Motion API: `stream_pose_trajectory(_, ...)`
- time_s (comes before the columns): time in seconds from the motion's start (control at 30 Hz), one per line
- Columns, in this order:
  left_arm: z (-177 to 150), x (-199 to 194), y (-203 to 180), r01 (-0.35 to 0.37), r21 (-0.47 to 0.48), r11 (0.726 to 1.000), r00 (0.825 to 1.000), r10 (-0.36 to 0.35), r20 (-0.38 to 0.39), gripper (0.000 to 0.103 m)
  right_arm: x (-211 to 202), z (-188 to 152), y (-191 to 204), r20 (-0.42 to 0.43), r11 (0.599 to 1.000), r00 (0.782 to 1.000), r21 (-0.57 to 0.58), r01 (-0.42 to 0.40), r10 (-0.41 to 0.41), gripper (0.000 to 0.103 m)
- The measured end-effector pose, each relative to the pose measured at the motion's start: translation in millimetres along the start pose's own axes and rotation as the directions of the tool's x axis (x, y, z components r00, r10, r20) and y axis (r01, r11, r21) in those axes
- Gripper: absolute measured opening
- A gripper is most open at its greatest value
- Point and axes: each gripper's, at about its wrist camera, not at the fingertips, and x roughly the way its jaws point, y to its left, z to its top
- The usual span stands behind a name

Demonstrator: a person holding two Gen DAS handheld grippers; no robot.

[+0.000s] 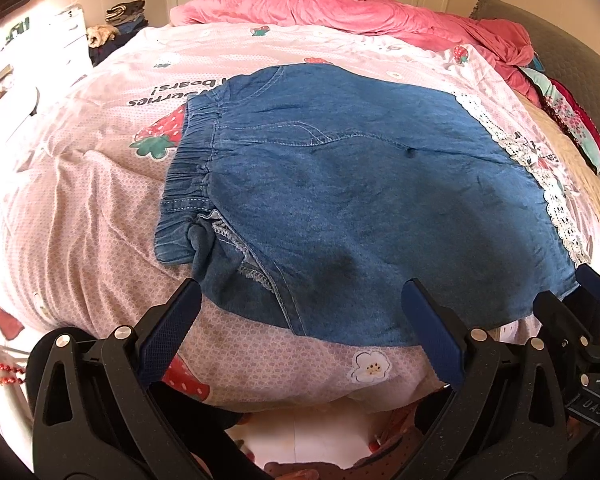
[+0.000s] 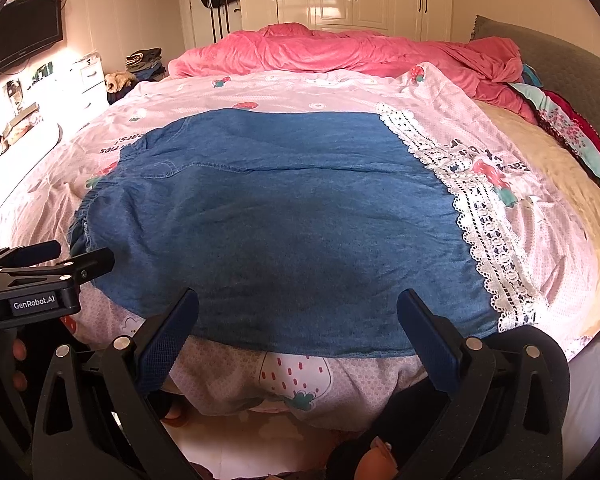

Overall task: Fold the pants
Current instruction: 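Grasp the elastic leg hem of the denim shorts with the left tool and lift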

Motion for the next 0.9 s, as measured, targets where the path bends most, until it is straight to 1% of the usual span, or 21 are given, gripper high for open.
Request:
stream_pose_trajectory(0.2, 6.5, 3.0, 1.9, 0.012, -0.006, 1.0, 1.0, -0.012, 0.005, 0.094, 6.7, 8.7, 0.4, -0.009, 1.0, 1.0, -0.009, -0.007, 0.007, 0.099)
stream_pose_trajectory(0.33, 13.1, 4.7, 5.8, 0.017, -0.018, 1.0, 1.0, -0.017, 0.009, 0.094, 13.0, 20.5, 1.1, -0.013, 0.999, 1.0, -0.025, -0.022, 0.022, 0.099)
stream_pose_trajectory(0.67, 32.2, 14.9, 19.4, 0.014, -0.048, 0.999, 1.0, -0.014, 0.008, 0.094, 32.4, 46.3, 7.0, -0.017, 0.997, 0.999, -0.054, -0.048, 0.047, 0.099)
stream_pose_trajectory(0.9, 46.3, 26.2, 34.5, 0.003, -0.08, 0.997, 1.0, -0.002, 0.01, 0.094, 49.2, 69.1, 11.6, -0.002, 0.996, 0.999, -0.073, -0.046, 0.046, 0.099)
